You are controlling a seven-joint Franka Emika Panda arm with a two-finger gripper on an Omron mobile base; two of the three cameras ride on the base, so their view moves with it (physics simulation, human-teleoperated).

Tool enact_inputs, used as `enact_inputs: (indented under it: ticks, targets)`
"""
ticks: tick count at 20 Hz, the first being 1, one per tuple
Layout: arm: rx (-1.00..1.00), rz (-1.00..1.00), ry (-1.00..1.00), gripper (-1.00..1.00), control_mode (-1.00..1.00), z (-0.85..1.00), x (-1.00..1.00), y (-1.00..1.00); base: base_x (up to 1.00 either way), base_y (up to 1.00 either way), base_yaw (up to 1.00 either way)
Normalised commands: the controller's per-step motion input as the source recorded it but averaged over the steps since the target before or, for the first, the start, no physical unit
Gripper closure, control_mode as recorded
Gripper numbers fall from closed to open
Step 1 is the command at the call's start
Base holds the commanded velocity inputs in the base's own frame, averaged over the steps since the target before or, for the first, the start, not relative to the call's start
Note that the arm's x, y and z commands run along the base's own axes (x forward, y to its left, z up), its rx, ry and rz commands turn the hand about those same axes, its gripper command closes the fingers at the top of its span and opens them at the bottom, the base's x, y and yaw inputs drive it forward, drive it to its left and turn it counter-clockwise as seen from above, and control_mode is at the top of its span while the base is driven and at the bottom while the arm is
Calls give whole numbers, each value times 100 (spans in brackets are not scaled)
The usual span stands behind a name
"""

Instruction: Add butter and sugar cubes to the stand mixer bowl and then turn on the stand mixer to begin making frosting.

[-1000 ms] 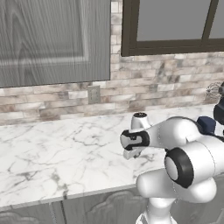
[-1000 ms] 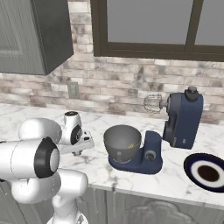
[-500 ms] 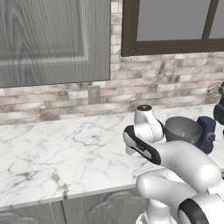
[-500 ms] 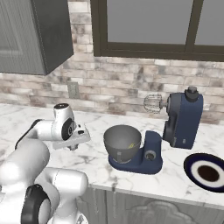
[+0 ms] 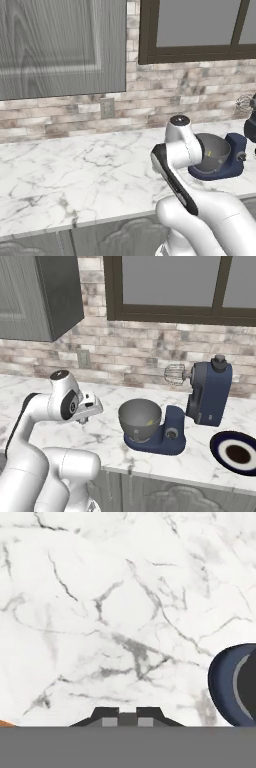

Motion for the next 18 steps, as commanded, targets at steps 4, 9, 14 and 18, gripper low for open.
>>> enact_inputs:
  ticks: [4, 9, 14, 18]
  targets:
    - [-3, -11, 0, 100, -100, 71, 0, -25, 0, 0, 0]
    - [-2, -13, 0, 100, -100, 66, 0, -31, 0, 0, 0]
    - [-1, -14, 0, 100, -100, 53, 0, -44, 0, 0, 0]
    - [0, -11, 1, 100, -100, 19, 0, -60, 0, 0, 0]
